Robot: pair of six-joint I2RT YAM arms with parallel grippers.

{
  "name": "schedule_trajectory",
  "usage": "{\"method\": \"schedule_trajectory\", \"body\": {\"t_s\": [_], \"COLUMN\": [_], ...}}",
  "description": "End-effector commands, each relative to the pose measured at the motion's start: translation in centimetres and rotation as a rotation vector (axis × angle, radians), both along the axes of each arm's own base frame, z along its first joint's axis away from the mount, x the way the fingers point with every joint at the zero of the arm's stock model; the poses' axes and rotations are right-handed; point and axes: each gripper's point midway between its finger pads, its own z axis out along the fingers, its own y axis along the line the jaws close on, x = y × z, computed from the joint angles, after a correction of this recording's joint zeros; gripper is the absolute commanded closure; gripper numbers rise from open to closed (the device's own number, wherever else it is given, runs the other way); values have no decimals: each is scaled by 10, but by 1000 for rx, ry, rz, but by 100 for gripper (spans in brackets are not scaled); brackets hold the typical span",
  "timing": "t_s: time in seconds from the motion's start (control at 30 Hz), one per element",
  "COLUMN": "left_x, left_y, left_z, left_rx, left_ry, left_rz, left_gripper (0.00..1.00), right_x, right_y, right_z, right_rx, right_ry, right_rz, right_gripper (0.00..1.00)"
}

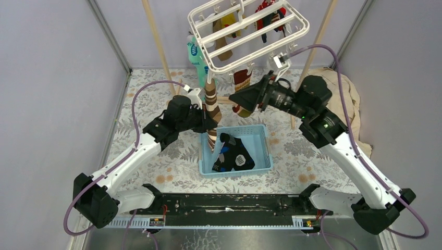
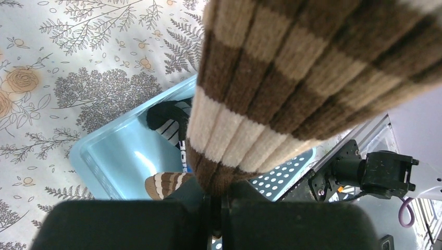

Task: Remove the socks clipped to the hanger
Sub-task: Remove the sock from the hanger.

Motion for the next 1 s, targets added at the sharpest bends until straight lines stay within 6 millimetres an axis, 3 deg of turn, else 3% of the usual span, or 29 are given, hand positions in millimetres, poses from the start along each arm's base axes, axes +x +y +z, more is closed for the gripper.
{"method": "schedule_trajectory", "body": {"t_s": [0.0, 0.17, 0.4, 0.77, 0.97], "left_x": [1, -1, -3, -18, -29], "left_y": [-6, -8, -8, 1, 1], "left_z": [16, 14, 17, 33, 36], "left_rx": [-48, -56, -55, -52, -66], "left_ry": [-19, -7, -11, 1, 9], "left_rz": [-34, -49, -61, -98, -135], "left_gripper": [99, 99, 99, 98, 98], "right_x": [-3, -2, 6, 24, 32], "right_y": [21, 52, 72, 56, 58], "right_z": [16, 5, -9, -14, -9], "right_rx": [-28, -78, -116, -92, -74], "right_ry": [-95, -112, -125, -145, -157], "right_rz": [-44, -85, -199, -361, -392], "right_gripper": [38, 43, 51, 51, 48]}}
